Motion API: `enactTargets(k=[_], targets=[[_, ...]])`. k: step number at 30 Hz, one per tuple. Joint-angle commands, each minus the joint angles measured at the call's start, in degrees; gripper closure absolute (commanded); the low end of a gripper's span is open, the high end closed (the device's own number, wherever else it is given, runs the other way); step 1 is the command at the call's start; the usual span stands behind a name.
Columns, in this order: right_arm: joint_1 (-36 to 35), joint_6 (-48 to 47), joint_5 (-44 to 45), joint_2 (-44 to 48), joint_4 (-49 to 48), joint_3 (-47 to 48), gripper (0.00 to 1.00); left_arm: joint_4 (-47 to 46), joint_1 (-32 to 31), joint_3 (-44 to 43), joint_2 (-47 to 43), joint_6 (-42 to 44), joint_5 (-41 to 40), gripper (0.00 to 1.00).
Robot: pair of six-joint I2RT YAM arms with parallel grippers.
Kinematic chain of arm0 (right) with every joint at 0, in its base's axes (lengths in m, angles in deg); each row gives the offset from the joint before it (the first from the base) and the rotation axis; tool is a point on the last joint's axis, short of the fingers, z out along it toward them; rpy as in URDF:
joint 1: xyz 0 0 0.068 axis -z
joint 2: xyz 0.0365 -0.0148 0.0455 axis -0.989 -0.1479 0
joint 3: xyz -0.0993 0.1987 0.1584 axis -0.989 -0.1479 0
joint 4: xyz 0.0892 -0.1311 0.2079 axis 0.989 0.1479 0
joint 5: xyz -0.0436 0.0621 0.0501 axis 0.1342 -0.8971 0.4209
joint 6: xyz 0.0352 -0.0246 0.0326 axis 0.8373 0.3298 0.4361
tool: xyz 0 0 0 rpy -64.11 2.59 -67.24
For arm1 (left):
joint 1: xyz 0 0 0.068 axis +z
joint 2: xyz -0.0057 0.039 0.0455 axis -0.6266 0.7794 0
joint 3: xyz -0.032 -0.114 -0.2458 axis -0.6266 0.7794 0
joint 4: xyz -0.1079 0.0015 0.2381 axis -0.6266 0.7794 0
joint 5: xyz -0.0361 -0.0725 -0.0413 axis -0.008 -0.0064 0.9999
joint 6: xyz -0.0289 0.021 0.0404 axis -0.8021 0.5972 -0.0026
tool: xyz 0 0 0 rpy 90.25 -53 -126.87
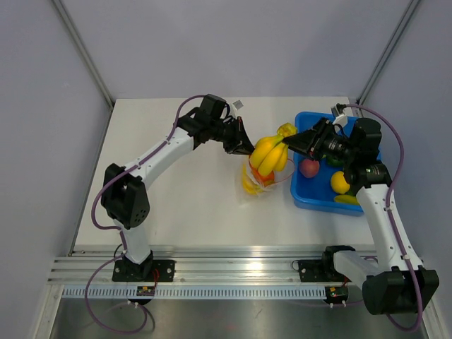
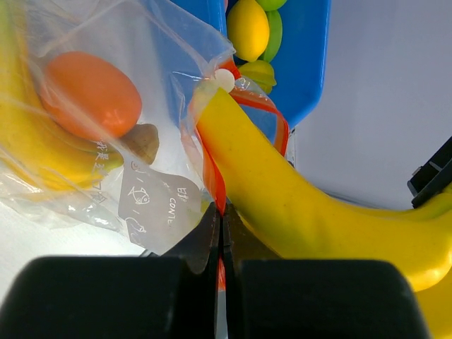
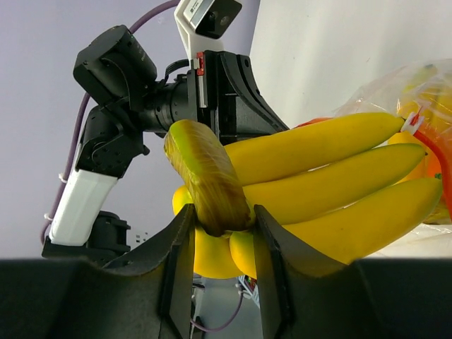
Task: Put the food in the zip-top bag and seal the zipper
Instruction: Place the fake fruit in the zipper food storage bag.
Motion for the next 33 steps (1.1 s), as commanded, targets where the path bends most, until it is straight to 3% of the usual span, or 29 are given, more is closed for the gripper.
enactTargets(k=[1,15,26,33], targets=[[-0.1,-3.3,1.4,1.3,2.3,2.8,1.0,-1.8,-0.2,-2.6,-0.8,0.3,1.3,1.0],[-0.2,6.4,-5.0,3.4,-5.1,9.3,1.0,-1.7,-0.2,-2.2,-0.3,0.4,0.9,1.0],[-0.2,11.5,-9.8,5.7,-9.4,4.6,1.0,-1.7,-0.2,-2.3,-0.1,0.4,0.8,1.0],[-0.1,7.5,-10.1,5.1,-6.2,0.2,1.0,-0.9,-0.2,-2.8,-0.5,1.0,0.7,1.0]])
